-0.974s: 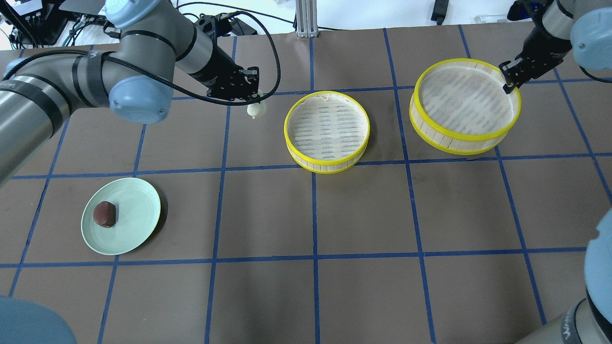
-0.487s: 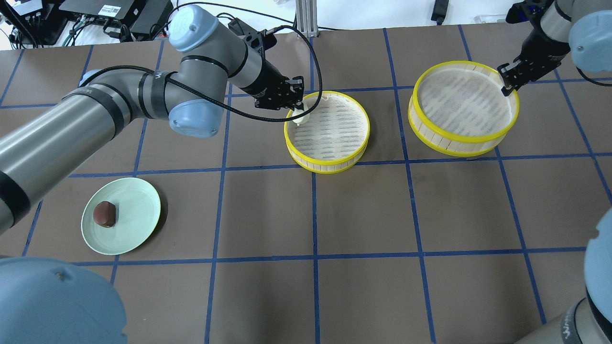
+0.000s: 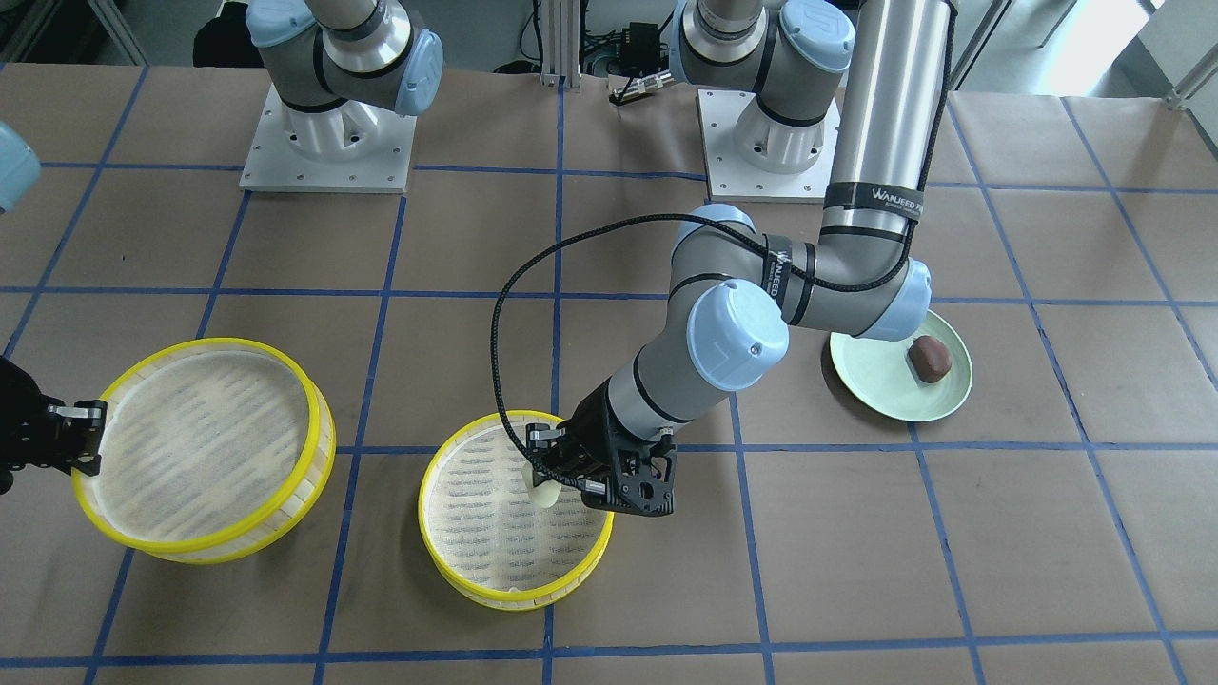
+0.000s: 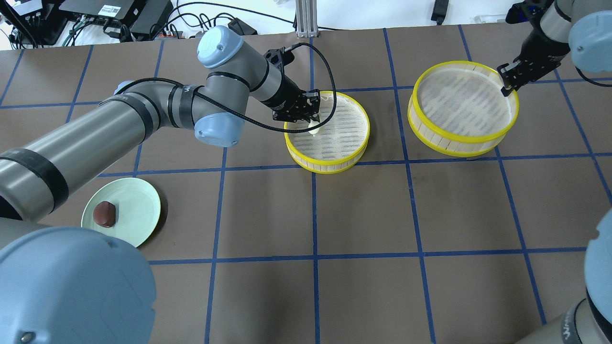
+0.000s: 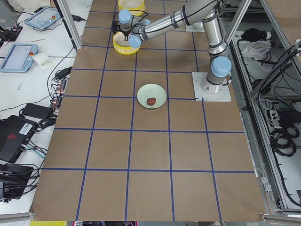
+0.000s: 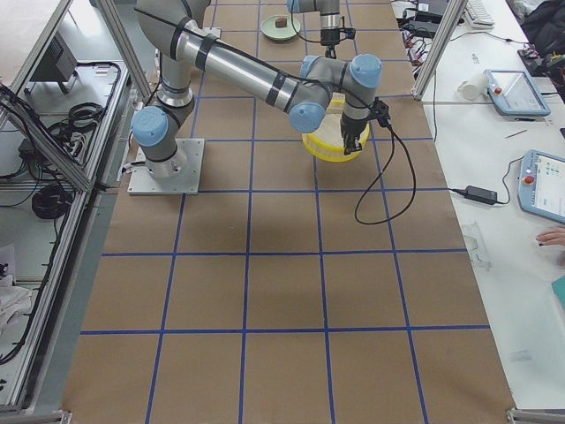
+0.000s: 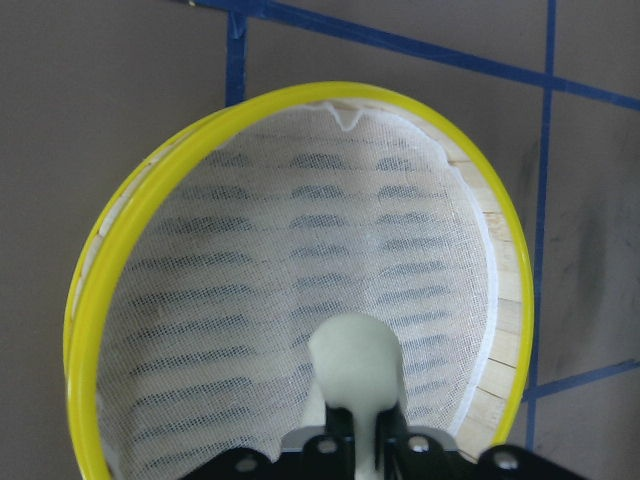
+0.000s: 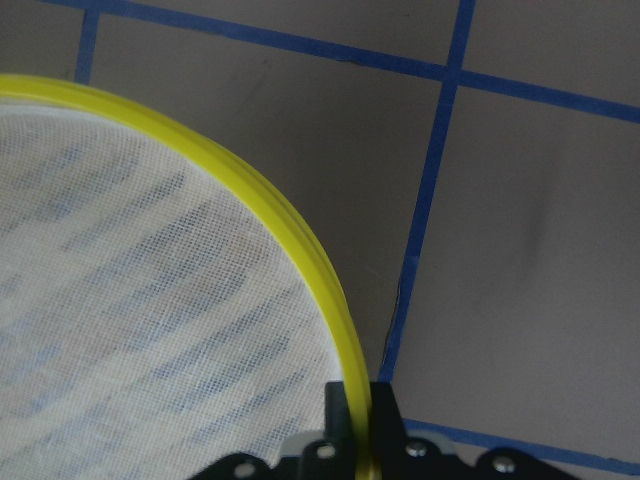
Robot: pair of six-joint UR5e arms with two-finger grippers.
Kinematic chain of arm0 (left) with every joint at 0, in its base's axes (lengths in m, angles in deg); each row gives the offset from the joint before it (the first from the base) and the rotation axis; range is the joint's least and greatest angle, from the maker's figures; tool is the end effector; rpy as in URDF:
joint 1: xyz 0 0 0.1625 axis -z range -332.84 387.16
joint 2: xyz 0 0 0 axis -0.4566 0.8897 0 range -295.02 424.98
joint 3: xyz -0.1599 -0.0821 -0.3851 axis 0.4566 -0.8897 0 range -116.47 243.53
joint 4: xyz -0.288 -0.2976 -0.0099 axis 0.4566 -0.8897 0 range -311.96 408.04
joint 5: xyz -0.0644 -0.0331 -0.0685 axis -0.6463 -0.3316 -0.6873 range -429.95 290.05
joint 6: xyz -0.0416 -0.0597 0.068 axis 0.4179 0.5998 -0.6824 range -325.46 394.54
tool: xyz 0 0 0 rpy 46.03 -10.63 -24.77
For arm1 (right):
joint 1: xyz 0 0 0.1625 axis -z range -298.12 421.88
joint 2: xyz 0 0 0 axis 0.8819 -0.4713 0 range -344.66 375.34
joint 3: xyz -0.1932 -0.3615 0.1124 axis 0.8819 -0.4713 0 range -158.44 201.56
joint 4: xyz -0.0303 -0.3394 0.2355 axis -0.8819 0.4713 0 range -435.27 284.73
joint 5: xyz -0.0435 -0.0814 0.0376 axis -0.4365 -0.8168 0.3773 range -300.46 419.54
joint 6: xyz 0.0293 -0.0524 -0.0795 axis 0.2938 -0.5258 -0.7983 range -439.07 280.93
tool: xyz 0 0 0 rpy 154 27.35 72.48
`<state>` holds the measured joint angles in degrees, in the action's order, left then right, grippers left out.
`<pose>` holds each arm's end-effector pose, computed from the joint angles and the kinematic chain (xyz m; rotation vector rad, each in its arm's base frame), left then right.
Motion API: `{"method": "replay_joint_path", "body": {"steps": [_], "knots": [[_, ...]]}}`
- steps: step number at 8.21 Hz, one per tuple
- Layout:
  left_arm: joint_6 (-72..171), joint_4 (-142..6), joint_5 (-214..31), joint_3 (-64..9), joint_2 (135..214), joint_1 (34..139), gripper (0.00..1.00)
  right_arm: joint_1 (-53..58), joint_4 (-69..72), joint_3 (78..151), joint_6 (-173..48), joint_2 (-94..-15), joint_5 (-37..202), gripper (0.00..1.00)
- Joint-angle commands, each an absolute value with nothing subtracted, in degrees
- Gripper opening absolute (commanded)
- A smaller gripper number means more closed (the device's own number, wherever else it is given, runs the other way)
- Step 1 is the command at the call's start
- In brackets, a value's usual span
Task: Place buns in different layers of steamer
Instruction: 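Lower the white bun into the bottom steamer tier and open the left gripper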
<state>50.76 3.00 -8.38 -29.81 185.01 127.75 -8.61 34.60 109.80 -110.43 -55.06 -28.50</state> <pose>-0.2980 -0.6111 0.2489 0.0614 -2.6120 0.1047 -0.0779 -0.6292 0.3468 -0.3234 3.1083 -0.0730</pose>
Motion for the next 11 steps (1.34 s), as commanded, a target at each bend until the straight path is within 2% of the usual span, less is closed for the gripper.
{"method": "replay_joint_path", "body": {"steps": [1, 2, 3, 8, 10, 11], "knots": [[51.7, 4.0, -8.6, -29.6, 186.3, 128.0, 0.63, -8.6, 34.6, 109.8, -110.4, -55.1, -28.4, 0.00], [53.2, 4.1, -8.7, -29.5, 186.1, 128.0, 0.77, -8.6, 34.6, 109.8, -110.3, -55.1, -28.5, 0.00], [55.1, 4.2, -8.7, -29.5, 185.7, 128.0, 0.84, -8.6, 34.7, 109.8, -110.3, -55.1, -28.4, 0.00], [55.3, 4.2, -8.8, -29.3, 185.5, 128.0, 0.88, -8.6, 34.7, 109.7, -110.2, -55.2, -28.4, 0.00], [54.8, 0.0, -8.0, -27.0, 182.4, 127.9, 1.00, -9.7, 34.2, 109.7, -105.5, -56.2, -28.8, 0.00], [54.2, -4.6, -7.6, -26.4, 180.2, 127.2, 1.00, -11.8, 34.2, 109.7, -102.7, -56.6, -29.3, 0.00]]}}
